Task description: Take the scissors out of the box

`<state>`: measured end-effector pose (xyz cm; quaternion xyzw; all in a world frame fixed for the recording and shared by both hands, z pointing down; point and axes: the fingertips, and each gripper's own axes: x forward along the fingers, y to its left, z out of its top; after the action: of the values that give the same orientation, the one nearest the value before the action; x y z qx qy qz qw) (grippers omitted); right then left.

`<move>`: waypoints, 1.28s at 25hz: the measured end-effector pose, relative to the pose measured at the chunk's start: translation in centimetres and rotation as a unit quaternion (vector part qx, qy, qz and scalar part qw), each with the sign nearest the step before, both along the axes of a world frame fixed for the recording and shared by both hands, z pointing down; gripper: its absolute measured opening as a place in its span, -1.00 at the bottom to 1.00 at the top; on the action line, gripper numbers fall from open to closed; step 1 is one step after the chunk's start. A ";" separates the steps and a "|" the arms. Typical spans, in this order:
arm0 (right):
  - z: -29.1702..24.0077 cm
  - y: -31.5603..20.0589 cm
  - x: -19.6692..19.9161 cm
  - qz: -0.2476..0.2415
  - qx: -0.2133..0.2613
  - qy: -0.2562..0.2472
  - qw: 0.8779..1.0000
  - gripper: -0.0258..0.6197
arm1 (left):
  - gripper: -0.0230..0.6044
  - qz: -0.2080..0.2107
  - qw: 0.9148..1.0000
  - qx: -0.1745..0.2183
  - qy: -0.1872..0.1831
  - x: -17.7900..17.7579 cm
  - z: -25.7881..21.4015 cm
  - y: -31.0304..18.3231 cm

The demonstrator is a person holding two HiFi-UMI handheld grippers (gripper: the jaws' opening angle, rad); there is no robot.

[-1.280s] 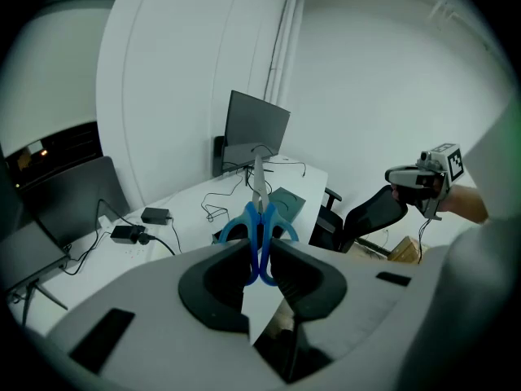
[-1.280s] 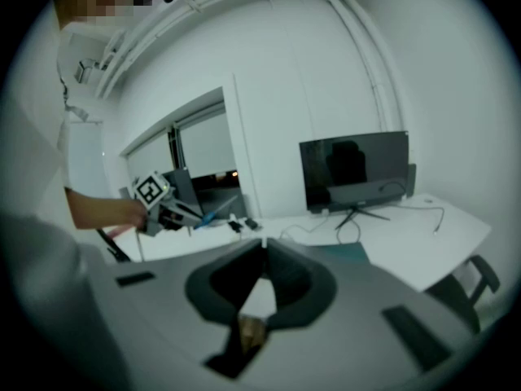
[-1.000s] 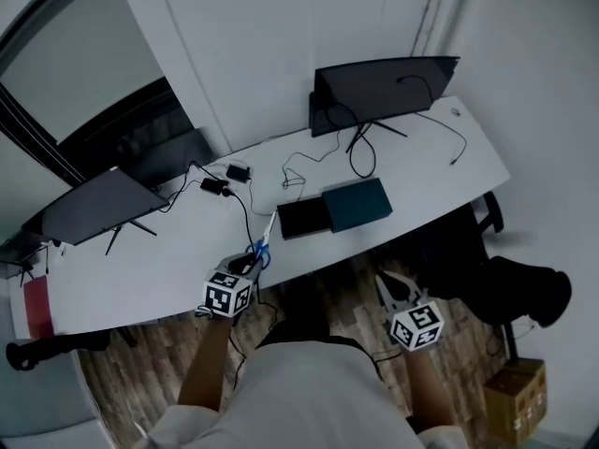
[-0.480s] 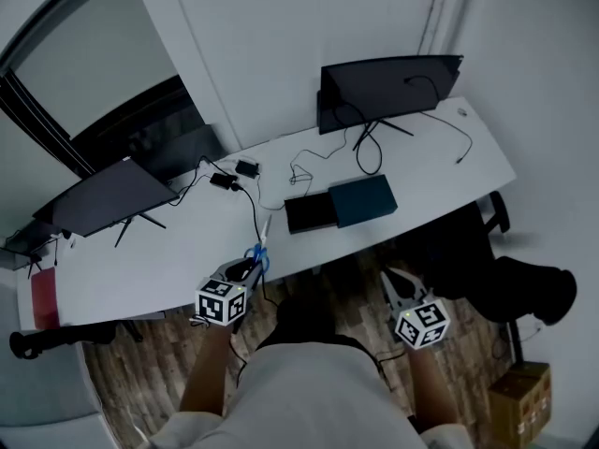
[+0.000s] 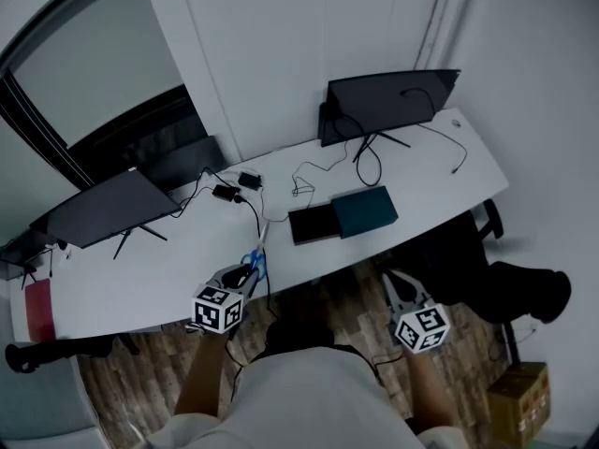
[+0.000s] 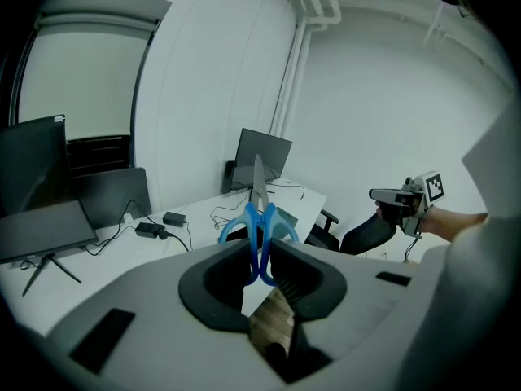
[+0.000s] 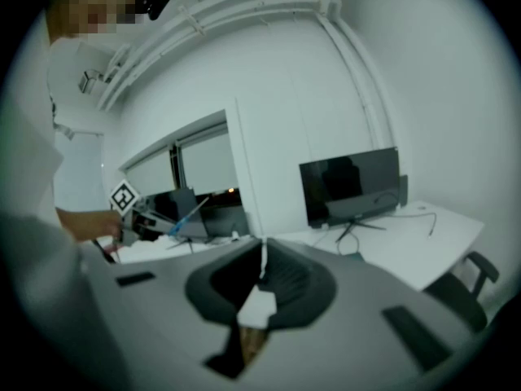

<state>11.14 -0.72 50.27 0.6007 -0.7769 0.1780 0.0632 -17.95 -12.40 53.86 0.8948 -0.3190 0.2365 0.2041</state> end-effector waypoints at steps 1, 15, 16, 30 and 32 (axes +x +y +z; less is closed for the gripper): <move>-0.3 -0.1 -0.3 0.004 0.002 0.003 1.000 -0.81 | -0.59 0.003 1.000 0.001 0.000 -0.3 -0.2 -0.2; -2.5 -1.3 -1.2 0.052 0.024 0.039 0.998 -0.82 | -0.59 0.032 0.999 0.010 0.022 -1.8 -1.3 -3.3; -2.7 -1.4 -1.3 0.053 0.026 0.040 0.997 -0.82 | -0.59 0.033 0.999 0.011 0.023 -1.9 -1.3 -3.5; -3.1 -2.1 -1.5 0.063 0.030 0.044 0.997 -0.82 | -0.59 0.039 0.999 0.017 0.031 -2.0 -2.1 -5.1; -3.1 -2.3 -1.6 0.063 0.032 0.045 0.996 -0.82 | -0.59 0.038 0.999 0.018 0.031 -2.0 -2.1 -5.3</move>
<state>9.59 -2.98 47.19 0.6577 -0.7389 0.1301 0.0673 -20.00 -17.70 51.77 0.9166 -0.2826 0.2104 0.1891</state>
